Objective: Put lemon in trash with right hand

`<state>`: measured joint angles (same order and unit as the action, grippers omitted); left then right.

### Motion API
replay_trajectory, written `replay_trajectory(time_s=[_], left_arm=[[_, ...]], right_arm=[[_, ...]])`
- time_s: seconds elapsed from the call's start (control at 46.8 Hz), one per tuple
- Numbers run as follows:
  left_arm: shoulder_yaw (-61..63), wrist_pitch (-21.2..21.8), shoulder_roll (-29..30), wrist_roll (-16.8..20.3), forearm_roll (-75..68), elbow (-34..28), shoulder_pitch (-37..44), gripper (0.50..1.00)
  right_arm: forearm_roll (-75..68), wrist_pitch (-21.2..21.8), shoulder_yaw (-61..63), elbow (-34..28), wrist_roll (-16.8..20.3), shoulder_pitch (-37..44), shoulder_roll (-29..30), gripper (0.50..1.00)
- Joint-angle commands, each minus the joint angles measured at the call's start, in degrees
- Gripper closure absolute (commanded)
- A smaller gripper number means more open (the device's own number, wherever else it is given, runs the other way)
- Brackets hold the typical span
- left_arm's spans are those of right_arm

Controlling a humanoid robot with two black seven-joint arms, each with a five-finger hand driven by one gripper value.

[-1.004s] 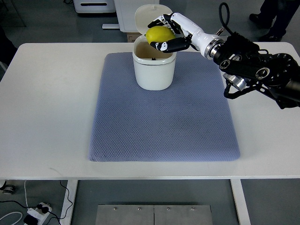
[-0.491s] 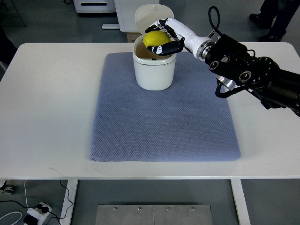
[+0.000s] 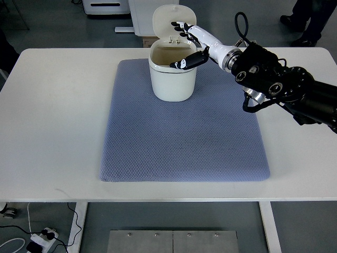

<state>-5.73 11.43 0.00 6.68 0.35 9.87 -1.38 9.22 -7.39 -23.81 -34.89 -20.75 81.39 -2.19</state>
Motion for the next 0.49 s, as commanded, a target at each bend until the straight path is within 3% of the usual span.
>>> replay_trajectory(time_s=[0.0, 0.47], left_arm=[[-0.07, 0.0, 0.0, 0.0, 0.0, -0.03, -0.02, 0.5], [-0.07, 0.0, 0.0, 0.0, 0.0, -0.03, -0.02, 0.5]], right_arm=[[0.01, 0.01, 0.0, 0.0, 0.01, 0.08, -0.01, 0.5], [-0.08, 3.78, 0.26, -1.58, -0.34, 0.96, -2.47, 0.5]])
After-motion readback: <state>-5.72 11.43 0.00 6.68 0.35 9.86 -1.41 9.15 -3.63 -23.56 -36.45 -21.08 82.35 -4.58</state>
